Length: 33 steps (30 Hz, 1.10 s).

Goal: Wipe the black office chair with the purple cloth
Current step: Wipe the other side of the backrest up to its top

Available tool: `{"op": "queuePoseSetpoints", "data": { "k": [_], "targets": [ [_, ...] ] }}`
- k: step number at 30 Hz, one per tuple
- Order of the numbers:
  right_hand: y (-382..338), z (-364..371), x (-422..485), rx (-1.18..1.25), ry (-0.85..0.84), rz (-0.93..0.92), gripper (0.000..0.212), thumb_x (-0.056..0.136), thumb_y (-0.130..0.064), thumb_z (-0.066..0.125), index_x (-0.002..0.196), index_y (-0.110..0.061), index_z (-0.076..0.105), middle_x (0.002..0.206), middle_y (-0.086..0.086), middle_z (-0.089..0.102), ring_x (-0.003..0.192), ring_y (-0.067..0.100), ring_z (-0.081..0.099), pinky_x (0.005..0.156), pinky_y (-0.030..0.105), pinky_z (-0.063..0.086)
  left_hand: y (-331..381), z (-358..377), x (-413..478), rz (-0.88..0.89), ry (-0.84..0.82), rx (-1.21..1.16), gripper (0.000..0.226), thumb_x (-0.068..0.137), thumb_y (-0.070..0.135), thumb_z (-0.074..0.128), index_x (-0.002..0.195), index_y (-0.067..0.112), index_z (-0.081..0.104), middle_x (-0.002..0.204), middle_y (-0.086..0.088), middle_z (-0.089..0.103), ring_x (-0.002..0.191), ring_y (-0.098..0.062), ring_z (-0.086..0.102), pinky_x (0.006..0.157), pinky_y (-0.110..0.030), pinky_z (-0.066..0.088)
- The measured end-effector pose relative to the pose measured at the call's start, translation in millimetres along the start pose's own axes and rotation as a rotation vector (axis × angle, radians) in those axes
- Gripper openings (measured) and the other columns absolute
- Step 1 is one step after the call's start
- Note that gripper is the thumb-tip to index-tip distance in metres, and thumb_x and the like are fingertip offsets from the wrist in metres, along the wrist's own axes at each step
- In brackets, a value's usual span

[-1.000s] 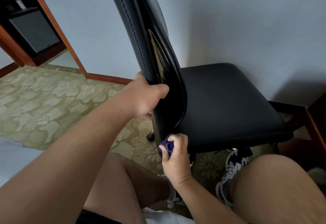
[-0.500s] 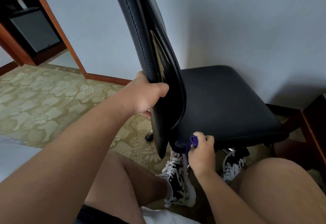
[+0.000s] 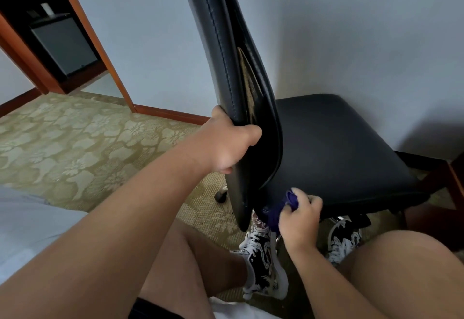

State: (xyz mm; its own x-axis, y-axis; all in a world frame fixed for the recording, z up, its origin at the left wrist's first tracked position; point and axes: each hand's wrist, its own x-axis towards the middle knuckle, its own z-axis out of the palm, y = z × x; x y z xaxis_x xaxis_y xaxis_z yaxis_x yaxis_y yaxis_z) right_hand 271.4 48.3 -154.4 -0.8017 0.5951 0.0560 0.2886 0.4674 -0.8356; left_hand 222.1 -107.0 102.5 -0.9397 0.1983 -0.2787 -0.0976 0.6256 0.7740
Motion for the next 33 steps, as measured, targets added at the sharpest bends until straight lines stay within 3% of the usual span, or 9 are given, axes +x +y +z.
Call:
{"op": "queuePoseSetpoints", "data": {
  "k": [4, 6, 8, 10, 15, 19, 23, 28, 33],
  "targets": [
    [-15.1, 11.0, -3.5, -0.121, -0.254, -0.348, 0.036, 0.089, -0.009, 0.066, 0.125, -0.014, 0.065, 0.116, 0.000, 0.045, 0.094, 0.019, 0.058, 0.087, 0.022, 0.046, 0.9, 0.6, -1.9, -0.005, 0.022, 0.008, 0.073, 0.069, 0.046, 0.059, 0.136, 0.024, 0.040, 0.112, 0.004, 0.062, 0.097, -0.022, 0.067, 0.068, -0.038, 0.065],
    [-8.8, 14.4, -4.9, -0.204, -0.277, -0.297, 0.036, 0.094, -0.013, 0.060, 0.130, -0.017, 0.062, 0.118, 0.001, 0.043, 0.094, 0.022, 0.059, 0.082, 0.025, 0.047, -0.1, -0.3, -1.6, -0.005, 0.023, 0.007, 0.066, 0.078, 0.043, 0.062, 0.137, 0.024, 0.040, 0.112, 0.005, 0.060, 0.098, -0.022, 0.066, 0.069, -0.038, 0.065],
    [-6.6, 6.0, 0.2, -0.143, -0.204, -0.041, 0.037, 0.099, -0.014, 0.055, 0.136, -0.015, 0.058, 0.117, -0.001, 0.040, 0.092, 0.018, 0.055, 0.079, 0.026, 0.044, -1.1, -0.9, -0.9, -0.006, 0.022, 0.000, 0.060, 0.085, 0.039, 0.063, 0.138, 0.024, 0.038, 0.113, 0.004, 0.060, 0.099, -0.022, 0.066, 0.071, -0.038, 0.065],
    [-11.6, -4.6, 6.7, -0.030, -0.121, 0.033, 0.037, 0.099, -0.010, 0.056, 0.135, -0.013, 0.058, 0.117, -0.001, 0.040, 0.091, 0.014, 0.052, 0.079, 0.022, 0.042, -1.1, -0.3, 0.1, -0.008, 0.021, -0.006, 0.060, 0.085, 0.038, 0.063, 0.138, 0.025, 0.038, 0.114, 0.003, 0.062, 0.099, -0.022, 0.066, 0.071, -0.039, 0.065],
    [-63.3, -27.6, -7.9, 0.271, -0.002, -0.239, 0.032, 0.088, -0.004, 0.069, 0.118, -0.016, 0.066, 0.113, -0.003, 0.051, 0.094, 0.000, 0.058, 0.079, 0.001, 0.040, -2.2, 0.6, 0.1, -0.003, 0.029, -0.012, 0.059, 0.085, 0.038, 0.063, 0.137, 0.025, 0.038, 0.114, 0.003, 0.062, 0.099, -0.022, 0.066, 0.074, -0.040, 0.064],
    [-97.3, -49.9, -8.1, 0.457, 0.184, -0.408, 0.035, 0.086, 0.006, 0.070, 0.117, -0.009, 0.065, 0.117, 0.004, 0.055, 0.106, 0.008, 0.061, 0.090, 0.013, 0.047, -1.8, 0.6, -0.5, -0.003, 0.028, -0.012, 0.058, 0.087, 0.038, 0.063, 0.139, 0.026, 0.039, 0.114, 0.006, 0.060, 0.101, -0.021, 0.065, 0.077, -0.041, 0.064],
    [-115.9, -59.0, 2.5, 0.430, 0.246, -0.659, 0.038, 0.080, 0.010, 0.071, 0.116, -0.001, 0.065, 0.117, 0.012, 0.056, 0.107, 0.014, 0.059, 0.088, 0.019, 0.051, -0.5, 1.2, -1.4, -0.011, 0.020, -0.025, 0.072, 0.071, 0.044, 0.062, 0.136, 0.025, 0.039, 0.113, 0.003, 0.063, 0.099, -0.023, 0.067, 0.074, -0.042, 0.065],
    [-69.8, -28.1, -16.9, 0.228, 0.072, -0.598, 0.047, 0.072, 0.015, 0.073, 0.110, -0.013, 0.070, 0.114, -0.005, 0.051, 0.101, 0.000, 0.054, 0.090, 0.007, 0.045, -3.5, -2.9, 2.4, -0.003, 0.006, -0.046, 0.061, 0.079, 0.039, 0.063, 0.135, 0.023, 0.044, 0.112, 0.005, 0.062, 0.097, -0.020, 0.066, 0.070, -0.039, 0.064],
    [-103.1, -34.5, -26.4, 0.440, 0.032, -0.452, 0.049, 0.077, 0.011, 0.071, 0.118, -0.016, 0.067, 0.113, -0.002, 0.060, 0.103, 0.008, 0.062, 0.087, 0.008, 0.046, -7.2, -10.3, 3.7, -0.012, -0.032, -0.048, 0.075, 0.066, 0.042, 0.060, 0.138, 0.028, 0.042, 0.123, 0.004, 0.061, 0.108, -0.021, 0.063, 0.069, -0.036, 0.063]
  ]
}}
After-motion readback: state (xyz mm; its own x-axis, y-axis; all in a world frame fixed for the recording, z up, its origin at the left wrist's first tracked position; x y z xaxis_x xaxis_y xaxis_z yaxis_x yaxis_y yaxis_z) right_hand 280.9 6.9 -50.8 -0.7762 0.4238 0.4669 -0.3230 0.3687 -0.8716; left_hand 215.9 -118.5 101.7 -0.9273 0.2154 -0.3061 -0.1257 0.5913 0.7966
